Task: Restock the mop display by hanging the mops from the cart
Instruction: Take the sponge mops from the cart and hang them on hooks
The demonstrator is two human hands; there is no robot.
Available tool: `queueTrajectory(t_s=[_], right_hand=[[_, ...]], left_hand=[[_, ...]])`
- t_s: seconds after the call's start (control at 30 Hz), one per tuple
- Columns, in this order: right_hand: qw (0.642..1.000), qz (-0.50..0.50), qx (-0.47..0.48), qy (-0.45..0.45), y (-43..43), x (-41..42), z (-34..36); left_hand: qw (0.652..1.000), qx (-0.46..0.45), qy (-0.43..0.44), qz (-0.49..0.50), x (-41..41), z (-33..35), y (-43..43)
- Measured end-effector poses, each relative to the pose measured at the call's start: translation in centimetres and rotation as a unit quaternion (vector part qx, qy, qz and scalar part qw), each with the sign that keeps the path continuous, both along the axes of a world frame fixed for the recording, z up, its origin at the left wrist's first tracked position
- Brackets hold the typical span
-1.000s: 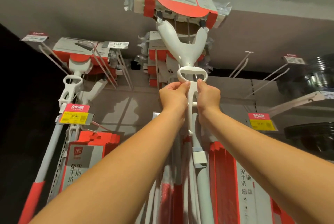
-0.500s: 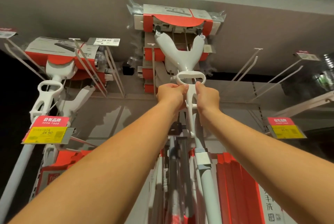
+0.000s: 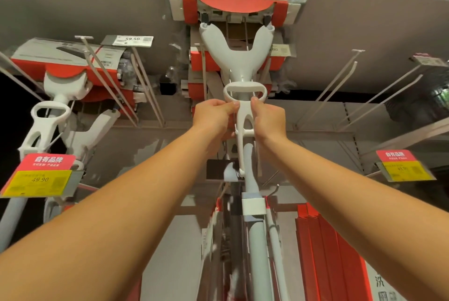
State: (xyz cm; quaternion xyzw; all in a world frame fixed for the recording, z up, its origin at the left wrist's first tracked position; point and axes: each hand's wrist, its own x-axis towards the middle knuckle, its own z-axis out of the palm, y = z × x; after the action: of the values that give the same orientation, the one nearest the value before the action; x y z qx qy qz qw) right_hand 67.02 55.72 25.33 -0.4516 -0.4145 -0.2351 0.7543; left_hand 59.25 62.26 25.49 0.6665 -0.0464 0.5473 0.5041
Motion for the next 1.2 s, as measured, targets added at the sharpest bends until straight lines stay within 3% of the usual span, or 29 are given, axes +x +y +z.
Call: queueTrajectory(t_s=[0.2, 0.6, 0.83, 1.0, 1.2], right_hand=[[0.995, 0.101, -0.002, 0.016, 0.8, -0.7, 0.1], [0.979, 0.204, -0.009, -0.001, 0.0, 0.1, 0.0], [0.971, 0.238, -0.018, -0.007, 0.3, -0.3, 0.1], [0.977, 0.206, -0.061, 0.0, 0.9, 0.2, 0.0], [0.98, 0.187, -0.07, 0.012, 0.6, 1.7, 0.1]], left_hand=[[1.0, 0.011, -0.013, 0.022, -1.1, 0.1, 0.5], [0.99, 0.038, -0.054, 0.126, -0.8, 0.2, -0.3], [0.988, 0.032, -0.056, 0.142, -1.0, 0.1, 0.2], [0.993, -0.012, -0.024, 0.118, -0.4, -0.3, 1.1], [0.996, -0.001, 0.008, 0.088, 0.6, 0.3, 0.8]])
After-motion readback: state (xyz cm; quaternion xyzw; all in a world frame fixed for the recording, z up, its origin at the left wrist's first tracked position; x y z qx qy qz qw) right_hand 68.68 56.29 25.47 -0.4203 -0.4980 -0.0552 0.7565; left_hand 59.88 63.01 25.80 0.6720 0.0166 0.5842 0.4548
